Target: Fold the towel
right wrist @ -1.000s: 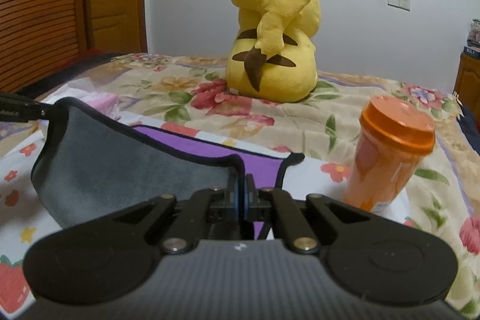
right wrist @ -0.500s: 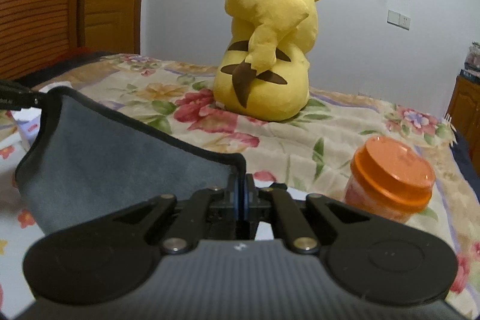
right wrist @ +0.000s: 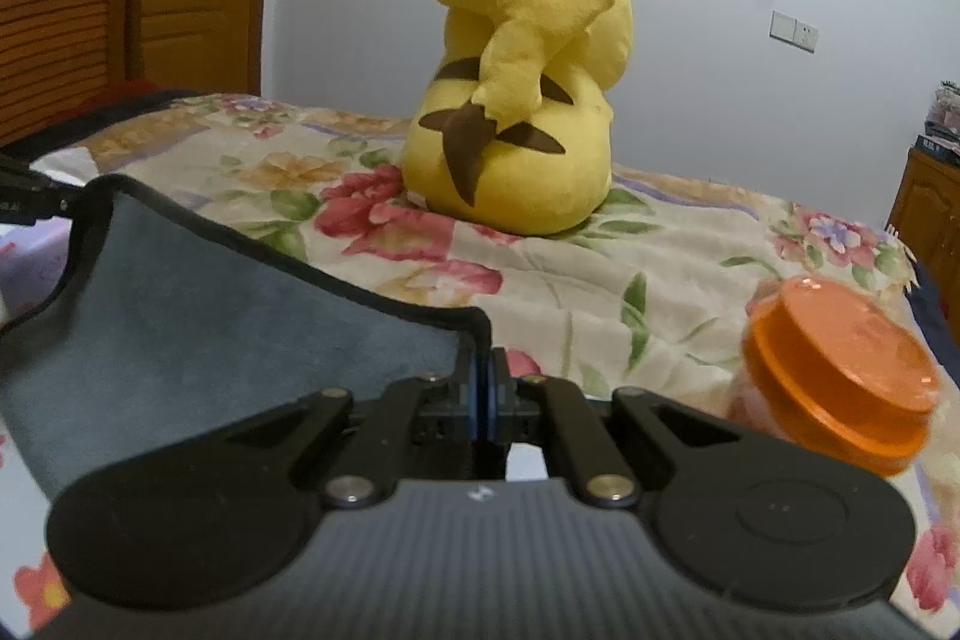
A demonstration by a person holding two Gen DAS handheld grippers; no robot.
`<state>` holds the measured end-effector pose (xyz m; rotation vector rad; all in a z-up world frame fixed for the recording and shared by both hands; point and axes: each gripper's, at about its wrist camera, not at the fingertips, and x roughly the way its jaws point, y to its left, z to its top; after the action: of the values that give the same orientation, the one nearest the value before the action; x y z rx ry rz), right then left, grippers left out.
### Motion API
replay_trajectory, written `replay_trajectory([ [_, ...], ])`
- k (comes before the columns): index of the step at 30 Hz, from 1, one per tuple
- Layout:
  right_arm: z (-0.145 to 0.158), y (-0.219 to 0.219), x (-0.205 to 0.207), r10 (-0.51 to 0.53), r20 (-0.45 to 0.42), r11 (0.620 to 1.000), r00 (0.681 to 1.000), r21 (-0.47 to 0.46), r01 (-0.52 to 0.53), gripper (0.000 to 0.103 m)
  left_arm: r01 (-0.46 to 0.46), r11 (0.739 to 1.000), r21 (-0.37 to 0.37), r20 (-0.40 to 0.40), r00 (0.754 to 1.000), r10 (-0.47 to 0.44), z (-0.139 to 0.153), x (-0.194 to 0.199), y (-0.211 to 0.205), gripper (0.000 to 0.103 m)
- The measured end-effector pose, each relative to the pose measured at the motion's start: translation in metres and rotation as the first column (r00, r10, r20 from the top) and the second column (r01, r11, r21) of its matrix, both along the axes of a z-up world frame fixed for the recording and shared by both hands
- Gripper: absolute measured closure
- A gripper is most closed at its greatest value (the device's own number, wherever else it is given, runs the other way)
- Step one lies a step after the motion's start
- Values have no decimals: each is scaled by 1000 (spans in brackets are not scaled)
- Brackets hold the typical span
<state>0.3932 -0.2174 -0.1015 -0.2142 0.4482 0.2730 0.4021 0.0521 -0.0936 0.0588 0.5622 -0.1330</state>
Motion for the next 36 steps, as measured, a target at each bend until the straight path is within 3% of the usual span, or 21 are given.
replay_trajectory([
  [8, -24, 4, 16, -14, -48, 1000, 999, -17, 14, 99, -34, 999, 27, -55, 998, 35, -27, 20, 0, 94],
  [12, -31, 3, 21, -32, -72, 999, 997, -22, 30, 98, -41, 999, 30, -72, 996, 44, -31, 22, -1, 88],
  [14, -31, 2, 20, -36, -73, 999, 997, -17, 35, 90, -43, 999, 20, -83, 996, 44, -33, 21, -2, 76],
  [16, -30, -1, 18, -44, -75, 999, 996, -14, 43, 90, -41, 999, 16, -86, 995, 43, -34, 19, -3, 59],
  [18, -28, -4, 15, -54, -77, 999, 996, -2, 54, 88, -40, 999, 17, -85, 995, 41, -34, 15, -5, 54],
  [19, -27, -6, 13, -54, -83, 998, 995, 8, 55, 87, -37, 999, 15, -86, 996, 38, -33, 12, -6, 54],
  [22, -23, -9, 5, -47, -92, 998, 995, 24, 49, 71, -23, 999, 29, -92, 995, 25, -29, 1, -13, 54],
  [36, 16, -4, -57, -22, -96, 995, 995, 91, 31, 67, 71, 997, -2, -137, 988, -70, -8, -71, -34, 54],
])
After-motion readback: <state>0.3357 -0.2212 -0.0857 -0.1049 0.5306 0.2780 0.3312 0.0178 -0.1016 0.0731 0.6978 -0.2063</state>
